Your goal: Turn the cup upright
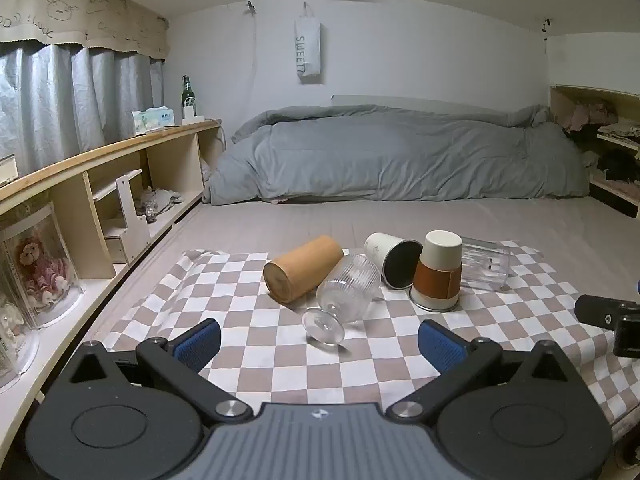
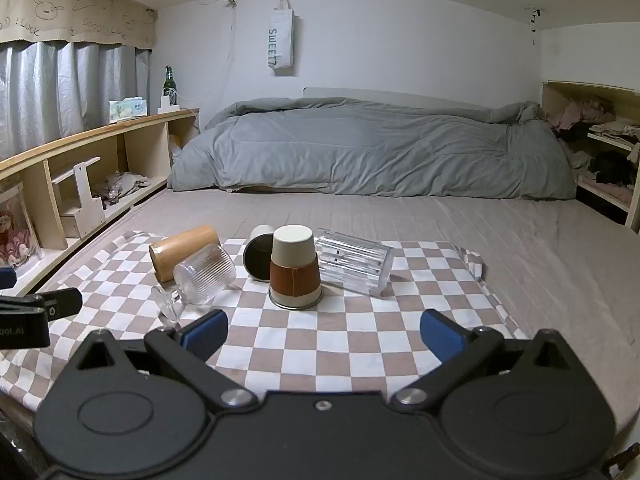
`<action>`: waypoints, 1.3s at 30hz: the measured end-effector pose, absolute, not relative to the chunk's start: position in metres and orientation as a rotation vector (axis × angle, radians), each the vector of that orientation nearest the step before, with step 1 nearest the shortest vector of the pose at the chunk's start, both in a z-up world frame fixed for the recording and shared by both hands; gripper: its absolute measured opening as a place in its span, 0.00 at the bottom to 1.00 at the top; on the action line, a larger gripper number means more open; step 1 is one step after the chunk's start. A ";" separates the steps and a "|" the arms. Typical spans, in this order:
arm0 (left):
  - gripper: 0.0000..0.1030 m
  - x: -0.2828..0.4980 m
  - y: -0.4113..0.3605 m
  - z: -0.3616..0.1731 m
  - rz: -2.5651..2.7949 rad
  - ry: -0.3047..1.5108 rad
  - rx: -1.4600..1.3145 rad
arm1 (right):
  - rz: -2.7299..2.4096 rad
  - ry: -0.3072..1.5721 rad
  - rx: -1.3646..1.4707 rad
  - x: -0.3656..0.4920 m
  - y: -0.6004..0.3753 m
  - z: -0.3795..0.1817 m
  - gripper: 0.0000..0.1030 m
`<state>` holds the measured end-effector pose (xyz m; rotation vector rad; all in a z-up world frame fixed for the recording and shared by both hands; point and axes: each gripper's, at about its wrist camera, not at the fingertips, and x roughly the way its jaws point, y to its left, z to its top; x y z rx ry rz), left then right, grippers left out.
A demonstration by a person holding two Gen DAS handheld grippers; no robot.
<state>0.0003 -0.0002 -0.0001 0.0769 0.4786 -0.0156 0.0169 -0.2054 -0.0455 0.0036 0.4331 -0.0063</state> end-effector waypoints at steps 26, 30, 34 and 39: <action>1.00 0.000 0.000 0.000 -0.016 0.474 0.076 | -0.002 0.439 0.013 0.017 -0.204 -0.047 1.00; 1.00 0.000 0.000 0.000 -0.015 0.474 0.075 | -0.003 0.440 0.012 0.017 -0.204 -0.046 1.00; 1.00 0.000 0.000 0.000 -0.015 0.474 0.075 | -0.003 0.439 0.011 0.016 -0.205 -0.046 1.00; 1.00 0.000 0.000 0.000 -0.016 0.473 0.075 | -0.001 0.438 0.010 0.017 -0.204 -0.046 1.00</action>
